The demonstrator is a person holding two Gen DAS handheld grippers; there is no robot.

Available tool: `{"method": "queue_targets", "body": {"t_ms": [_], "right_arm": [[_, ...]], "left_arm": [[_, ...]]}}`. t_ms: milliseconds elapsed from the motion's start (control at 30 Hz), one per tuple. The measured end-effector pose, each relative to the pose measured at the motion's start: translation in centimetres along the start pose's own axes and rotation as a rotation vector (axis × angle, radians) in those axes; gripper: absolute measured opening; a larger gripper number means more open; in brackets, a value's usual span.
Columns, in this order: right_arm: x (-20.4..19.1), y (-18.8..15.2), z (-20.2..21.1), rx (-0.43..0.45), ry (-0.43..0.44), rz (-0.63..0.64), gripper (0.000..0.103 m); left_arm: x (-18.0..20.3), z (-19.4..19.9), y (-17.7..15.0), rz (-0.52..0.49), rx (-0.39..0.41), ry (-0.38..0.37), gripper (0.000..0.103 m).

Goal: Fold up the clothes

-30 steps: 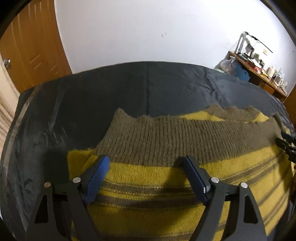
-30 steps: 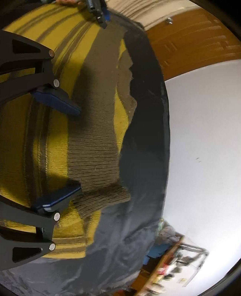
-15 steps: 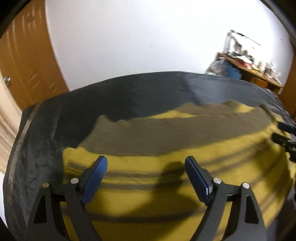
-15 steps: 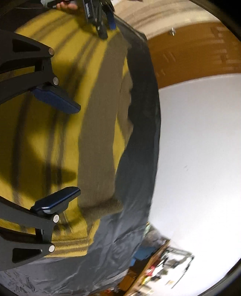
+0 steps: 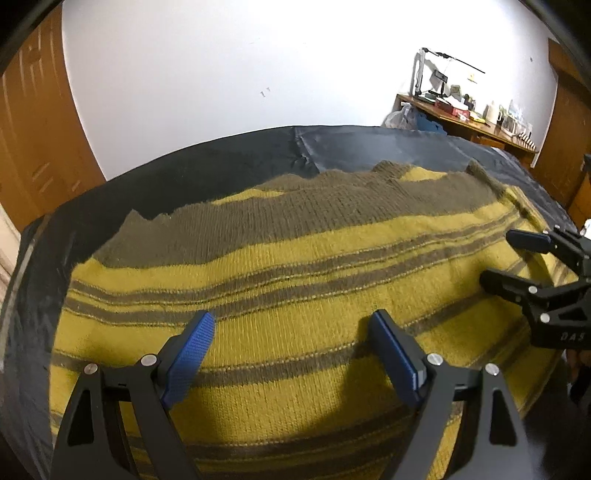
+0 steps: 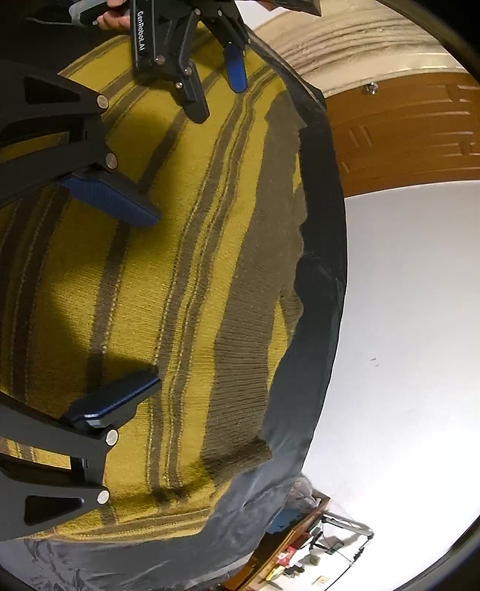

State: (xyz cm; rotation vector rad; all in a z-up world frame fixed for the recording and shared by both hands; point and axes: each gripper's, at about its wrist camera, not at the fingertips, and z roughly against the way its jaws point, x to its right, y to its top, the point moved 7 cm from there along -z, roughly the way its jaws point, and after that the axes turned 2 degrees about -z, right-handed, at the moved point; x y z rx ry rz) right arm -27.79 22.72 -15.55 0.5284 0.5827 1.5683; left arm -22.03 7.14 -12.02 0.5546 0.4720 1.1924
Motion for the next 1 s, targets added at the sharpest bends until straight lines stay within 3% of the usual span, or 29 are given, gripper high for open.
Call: {"method": "queue_targets", "body": {"t_ms": [267,533,700,833,933,1000], "right_arm": [[-0.3,-0.3,-0.1,0.033,-0.016,0.01,0.087],[0.0,-0.3,0.7,0.035,-0.02,-0.016,0.087],[1.8,-0.3,3.1,0.09,-0.092,-0.037,0.087],[4.1,-1.1,3.8,0.077,-0.136,-0.075,0.087],[5.2,-2.7,2.3,0.008,-0.112,-0.116,0.087],[5.5,-3.2,2.1,0.021,-0.081,-0.14,0.089]], "left_arm": [[-0.4,-0.5,-0.3,0.038,0.011,0.01,0.097],[-0.3,-0.5,-0.3,0.031,0.018,0.033,0.097],[-0.2,-0.5,-0.3,0.032,0.02,0.042,0.097],[-0.2,-0.6,-0.3,0.039,0.022,0.05,0.098],[-0.3,-0.6,-0.3,0.045,0.023,0.057,0.1],[-0.3,-0.7,-0.4,0.05,0.022,0.06,0.101]]}}
